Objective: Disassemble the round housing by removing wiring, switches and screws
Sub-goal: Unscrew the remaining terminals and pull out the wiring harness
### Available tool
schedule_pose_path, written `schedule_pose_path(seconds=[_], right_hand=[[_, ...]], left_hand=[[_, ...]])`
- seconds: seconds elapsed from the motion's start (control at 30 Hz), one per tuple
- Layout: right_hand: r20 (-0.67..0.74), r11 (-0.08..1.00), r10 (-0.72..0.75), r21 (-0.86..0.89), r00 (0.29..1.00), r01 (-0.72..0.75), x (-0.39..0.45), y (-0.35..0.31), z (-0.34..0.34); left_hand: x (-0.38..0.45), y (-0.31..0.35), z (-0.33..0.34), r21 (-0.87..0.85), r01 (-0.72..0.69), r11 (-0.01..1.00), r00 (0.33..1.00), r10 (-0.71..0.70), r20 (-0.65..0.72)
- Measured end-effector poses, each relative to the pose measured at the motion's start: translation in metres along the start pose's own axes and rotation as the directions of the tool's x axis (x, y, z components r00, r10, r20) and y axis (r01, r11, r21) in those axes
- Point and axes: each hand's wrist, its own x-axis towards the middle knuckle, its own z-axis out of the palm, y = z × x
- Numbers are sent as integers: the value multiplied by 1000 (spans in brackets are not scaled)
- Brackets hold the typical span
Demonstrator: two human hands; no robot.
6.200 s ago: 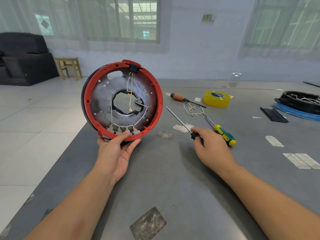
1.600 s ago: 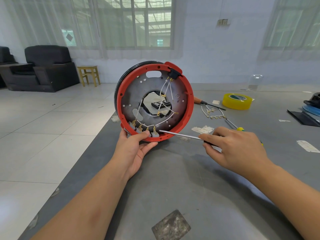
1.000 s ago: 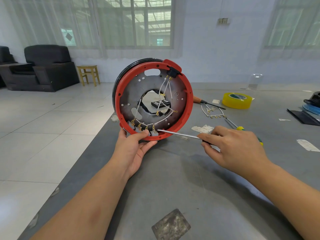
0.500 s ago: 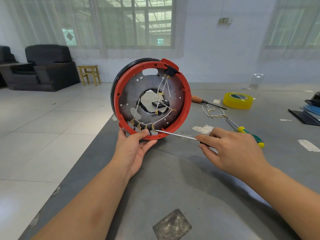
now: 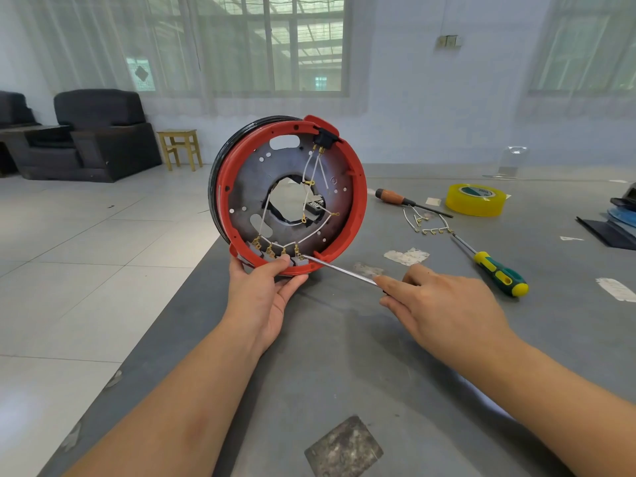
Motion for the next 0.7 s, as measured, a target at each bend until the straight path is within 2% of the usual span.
schedule_pose_path(seconds=[0.3,0.7], right_hand=[[145,1000,29,-11,989,-28,2,-2,-6],[148,997,73,-7,986,-73,1,-23,-1]], left_hand=[[1,0,0,3,0,1000,1000,0,-18],[1,0,-1,-67,22,997,999,-23,-22]])
